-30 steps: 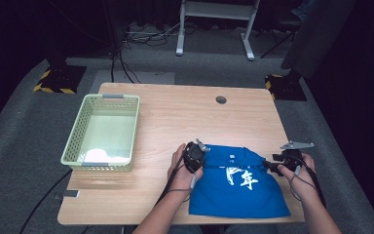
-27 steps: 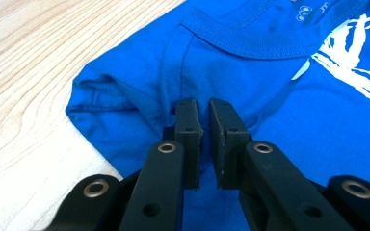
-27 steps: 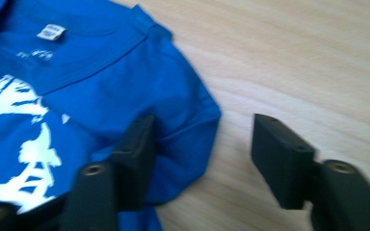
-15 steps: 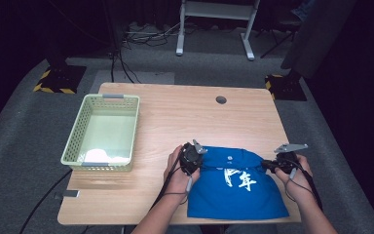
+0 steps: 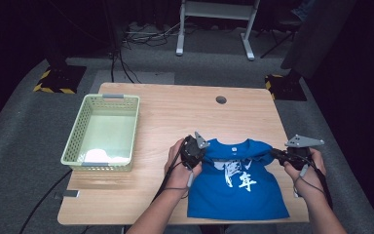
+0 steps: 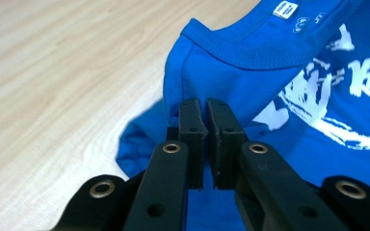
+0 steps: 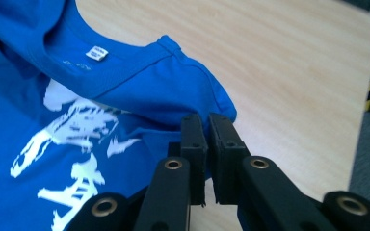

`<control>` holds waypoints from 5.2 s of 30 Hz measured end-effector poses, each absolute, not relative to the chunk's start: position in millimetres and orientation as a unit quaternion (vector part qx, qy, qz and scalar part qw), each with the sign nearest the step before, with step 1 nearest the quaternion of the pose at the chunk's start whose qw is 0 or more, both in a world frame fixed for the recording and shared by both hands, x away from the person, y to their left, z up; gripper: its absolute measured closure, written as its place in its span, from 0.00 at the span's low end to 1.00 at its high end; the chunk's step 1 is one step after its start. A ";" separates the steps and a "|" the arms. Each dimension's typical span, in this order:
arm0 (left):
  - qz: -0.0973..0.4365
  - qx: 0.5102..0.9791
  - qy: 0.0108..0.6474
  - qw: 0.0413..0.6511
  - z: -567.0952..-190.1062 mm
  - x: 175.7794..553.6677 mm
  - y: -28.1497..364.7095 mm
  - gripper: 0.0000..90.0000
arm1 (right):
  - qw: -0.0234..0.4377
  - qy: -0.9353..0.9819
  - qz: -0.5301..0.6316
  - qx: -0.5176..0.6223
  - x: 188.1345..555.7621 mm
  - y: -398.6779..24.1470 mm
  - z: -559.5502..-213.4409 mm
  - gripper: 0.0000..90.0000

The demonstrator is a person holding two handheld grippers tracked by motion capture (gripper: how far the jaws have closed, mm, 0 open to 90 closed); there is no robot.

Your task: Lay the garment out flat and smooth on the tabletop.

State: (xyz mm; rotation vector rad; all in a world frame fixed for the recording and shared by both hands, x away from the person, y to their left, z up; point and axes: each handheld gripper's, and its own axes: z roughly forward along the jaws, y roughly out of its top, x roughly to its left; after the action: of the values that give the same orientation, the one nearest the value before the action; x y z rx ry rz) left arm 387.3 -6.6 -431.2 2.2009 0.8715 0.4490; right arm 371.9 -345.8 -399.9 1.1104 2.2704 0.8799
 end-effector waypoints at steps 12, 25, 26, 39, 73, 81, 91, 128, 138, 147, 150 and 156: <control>0.190 0.850 0.331 0.363 -406.7 407.0 -7.2 0.95 | 0.272 0.822 0.317 0.388 386.8 -338.1 -362.4 0.95; 0.216 0.822 0.370 0.374 -403.8 466.0 -12.4 0.87 | 0.278 0.801 0.332 0.412 451.7 -341.2 -370.8 0.92; 0.226 0.811 0.391 0.372 -406.6 473.9 -12.0 0.73 | 0.291 0.790 0.343 0.417 459.9 -342.8 -374.1 0.78; 0.199 0.845 0.390 0.308 -433.6 462.9 -13.1 0.49 | 0.315 0.780 0.329 0.430 446.1 -336.3 -412.5 0.44; 0.139 0.870 0.378 0.284 -485.1 389.8 -11.7 0.54 | 0.179 0.829 0.345 0.403 389.1 -343.4 -497.1 0.48; 0.141 0.874 0.372 0.280 -484.7 365.4 -7.4 0.54 | 0.178 0.830 0.357 0.390 365.5 -343.0 -499.3 0.49; 0.151 0.872 0.378 0.273 -484.7 355.3 -6.6 0.45 | 0.190 0.818 0.376 0.391 347.8 -343.7 -504.1 0.49; 0.177 0.858 0.375 0.302 -444.3 367.4 -15.1 0.38 | 0.189 0.819 0.377 0.390 348.6 -344.4 -504.3 0.47; 0.179 0.862 0.368 0.299 -432.2 376.9 -24.2 0.37 | 0.189 0.819 0.377 0.390 348.6 -344.4 -504.3 0.47; 0.183 0.865 0.359 0.299 -427.7 389.1 -41.1 0.37 | 0.188 0.819 0.377 0.390 348.6 -344.4 -504.3 0.47; 0.185 0.864 0.363 0.296 -430.1 394.9 -44.1 0.37 | 0.189 0.819 0.377 0.390 348.6 -344.4 -504.3 0.47; 0.182 0.861 0.367 0.303 -436.6 405.4 -46.3 0.37 | 0.189 0.819 0.377 0.390 348.6 -344.4 -504.3 0.47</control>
State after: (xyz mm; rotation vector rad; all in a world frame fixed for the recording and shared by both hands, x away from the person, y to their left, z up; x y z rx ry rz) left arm 405.4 -46.3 -436.6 2.2814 0.9721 0.4836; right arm 348.6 -344.4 -504.3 1.0957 2.3034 1.0600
